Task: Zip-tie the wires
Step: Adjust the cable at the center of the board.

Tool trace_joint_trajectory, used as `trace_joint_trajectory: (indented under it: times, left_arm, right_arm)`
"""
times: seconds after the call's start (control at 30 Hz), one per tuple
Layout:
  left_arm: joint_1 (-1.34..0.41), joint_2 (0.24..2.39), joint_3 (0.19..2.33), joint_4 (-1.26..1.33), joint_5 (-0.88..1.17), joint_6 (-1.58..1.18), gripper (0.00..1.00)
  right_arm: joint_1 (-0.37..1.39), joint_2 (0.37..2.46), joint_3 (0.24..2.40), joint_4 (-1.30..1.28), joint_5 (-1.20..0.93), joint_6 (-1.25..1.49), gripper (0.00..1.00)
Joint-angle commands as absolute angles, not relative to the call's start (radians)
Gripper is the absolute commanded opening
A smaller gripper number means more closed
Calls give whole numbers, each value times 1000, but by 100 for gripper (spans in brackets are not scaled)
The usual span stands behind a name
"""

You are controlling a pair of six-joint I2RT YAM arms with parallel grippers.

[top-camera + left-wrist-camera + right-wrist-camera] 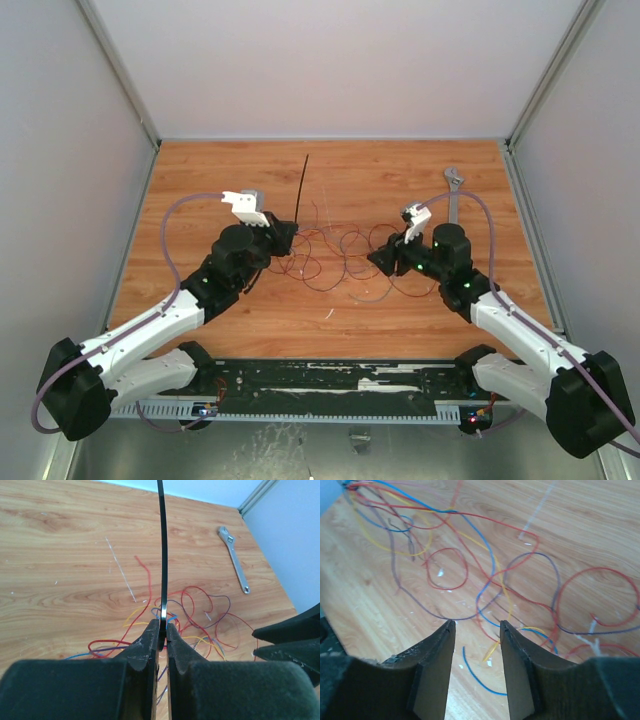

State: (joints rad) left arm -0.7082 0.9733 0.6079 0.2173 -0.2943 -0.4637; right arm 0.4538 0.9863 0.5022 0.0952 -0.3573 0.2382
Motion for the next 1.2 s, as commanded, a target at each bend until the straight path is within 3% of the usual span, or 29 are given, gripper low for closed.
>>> trace_joint_trajectory:
  times: [0.0,0.43,0.83,1.07,1.17]
  left_arm:
    - [-700,980,651,232,-290,-451,0]
    - [-699,980,656,235,-281,-452,0]
    - [-699,980,656,238,-272,-461,0]
    - [-700,980,656,241,-267,-462,0]
    - [-700,980,654,241,-265,-464,0]
  right_arm:
    - [448,983,518,234,-550,291,43]
    - [526,1308,604,493,-557,348,47]
    - [580,1609,802,447,-538,259,49]
    - [600,1666,816,452,-509,244,45]
    - [602,1677,821,454,-510,246,37]
